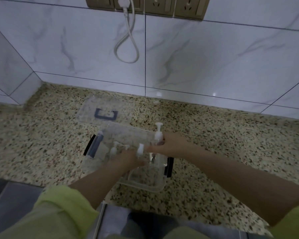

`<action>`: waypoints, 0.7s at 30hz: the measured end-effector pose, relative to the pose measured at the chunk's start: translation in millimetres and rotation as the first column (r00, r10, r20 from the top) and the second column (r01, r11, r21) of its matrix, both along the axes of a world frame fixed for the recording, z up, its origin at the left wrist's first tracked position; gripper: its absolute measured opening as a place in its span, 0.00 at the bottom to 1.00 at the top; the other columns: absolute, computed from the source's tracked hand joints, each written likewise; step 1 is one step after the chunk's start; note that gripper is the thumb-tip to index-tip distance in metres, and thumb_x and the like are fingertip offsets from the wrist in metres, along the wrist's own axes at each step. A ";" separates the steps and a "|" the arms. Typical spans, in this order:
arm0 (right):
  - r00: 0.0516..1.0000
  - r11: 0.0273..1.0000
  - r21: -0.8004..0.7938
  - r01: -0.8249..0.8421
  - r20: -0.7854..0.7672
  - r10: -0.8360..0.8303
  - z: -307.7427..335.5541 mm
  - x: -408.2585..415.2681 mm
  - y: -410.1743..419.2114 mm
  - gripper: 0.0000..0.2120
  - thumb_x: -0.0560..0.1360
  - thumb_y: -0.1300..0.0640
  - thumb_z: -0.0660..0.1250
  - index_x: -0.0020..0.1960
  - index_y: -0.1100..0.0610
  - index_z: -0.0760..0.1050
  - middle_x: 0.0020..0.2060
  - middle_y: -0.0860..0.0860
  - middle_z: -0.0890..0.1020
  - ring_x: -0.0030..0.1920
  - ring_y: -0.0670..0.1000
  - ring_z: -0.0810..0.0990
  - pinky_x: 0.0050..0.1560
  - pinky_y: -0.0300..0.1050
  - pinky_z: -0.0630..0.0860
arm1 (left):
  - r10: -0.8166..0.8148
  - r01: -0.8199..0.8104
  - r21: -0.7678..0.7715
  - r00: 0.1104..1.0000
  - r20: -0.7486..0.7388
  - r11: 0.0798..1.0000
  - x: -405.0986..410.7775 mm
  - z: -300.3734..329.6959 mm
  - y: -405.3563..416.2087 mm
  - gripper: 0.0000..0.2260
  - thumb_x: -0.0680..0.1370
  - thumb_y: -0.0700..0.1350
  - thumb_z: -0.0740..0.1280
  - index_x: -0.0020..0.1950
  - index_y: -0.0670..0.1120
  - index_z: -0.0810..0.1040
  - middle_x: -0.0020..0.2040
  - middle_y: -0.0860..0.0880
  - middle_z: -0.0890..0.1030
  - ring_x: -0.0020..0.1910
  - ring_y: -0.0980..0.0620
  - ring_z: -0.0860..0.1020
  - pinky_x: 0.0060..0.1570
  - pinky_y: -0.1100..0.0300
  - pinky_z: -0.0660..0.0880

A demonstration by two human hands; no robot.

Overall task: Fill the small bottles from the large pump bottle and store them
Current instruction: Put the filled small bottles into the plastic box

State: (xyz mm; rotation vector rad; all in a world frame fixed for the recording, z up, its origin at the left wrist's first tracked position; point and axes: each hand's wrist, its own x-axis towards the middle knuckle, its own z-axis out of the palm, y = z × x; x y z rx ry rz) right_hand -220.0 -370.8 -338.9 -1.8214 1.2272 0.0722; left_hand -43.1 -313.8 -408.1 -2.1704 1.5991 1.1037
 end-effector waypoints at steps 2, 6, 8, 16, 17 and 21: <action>0.999 1.000 -0.011 -0.022 0.042 0.023 -3.3 -0.3 1.8 0.31 0.70 0.28 0.71 0.36 0.57 0.71 0.28 0.47 0.70 0.30 0.47 0.70 0.34 0.41 0.63 | -0.063 0.063 -0.004 0.998 0.025 0.998 -4.0 5.5 0.8 0.21 0.78 0.59 0.66 0.66 0.48 0.75 0.61 0.47 0.80 0.51 0.50 0.77 0.50 0.57 0.76; 0.998 0.994 -0.098 -0.058 -0.001 0.058 2.3 4.0 6.3 0.21 0.71 0.34 0.75 0.34 0.45 0.68 0.29 0.43 0.71 0.30 0.42 0.70 0.33 0.37 0.65 | -0.148 0.153 -0.041 0.984 0.102 0.987 -7.3 0.8 -0.4 0.15 0.79 0.53 0.63 0.61 0.46 0.78 0.57 0.48 0.81 0.54 0.48 0.80 0.57 0.52 0.78; 0.996 0.990 -0.123 -0.067 -0.064 0.059 -1.2 9.4 5.7 0.20 0.68 0.32 0.76 0.39 0.48 0.77 0.33 0.45 0.79 0.34 0.44 0.77 0.34 0.39 0.73 | -0.215 0.225 -0.063 0.966 0.142 0.972 -4.3 0.6 -3.5 0.14 0.79 0.53 0.62 0.59 0.47 0.78 0.56 0.49 0.81 0.54 0.48 0.80 0.56 0.52 0.78; 0.949 0.964 -0.200 -0.174 -0.295 0.110 3.5 41.3 11.4 0.24 0.74 0.31 0.69 0.48 0.53 0.80 0.31 0.46 0.77 0.33 0.42 0.75 0.37 0.40 0.76 | -0.403 0.429 -0.103 0.892 0.204 0.897 18.8 -6.6 -9.2 0.13 0.84 0.48 0.56 0.65 0.46 0.73 0.59 0.48 0.80 0.56 0.47 0.80 0.47 0.54 0.71; 0.936 0.954 -0.217 -0.208 -0.328 0.130 2.1 46.6 13.1 0.28 0.74 0.30 0.68 0.56 0.54 0.80 0.36 0.49 0.82 0.38 0.45 0.80 0.43 0.44 0.80 | -0.430 0.456 -0.106 0.880 0.202 0.884 21.7 -5.1 -9.0 0.15 0.84 0.48 0.56 0.68 0.46 0.70 0.61 0.47 0.79 0.57 0.46 0.79 0.50 0.53 0.72; 0.858 0.961 -0.144 -0.236 -0.495 0.137 2.2 62.8 18.7 0.31 0.76 0.35 0.68 0.63 0.62 0.78 0.41 0.52 0.83 0.41 0.49 0.80 0.41 0.41 0.78 | -0.489 0.493 -0.093 0.870 0.068 0.865 33.5 -10.1 -11.1 0.23 0.81 0.50 0.60 0.75 0.48 0.62 0.65 0.46 0.77 0.60 0.44 0.78 0.56 0.50 0.76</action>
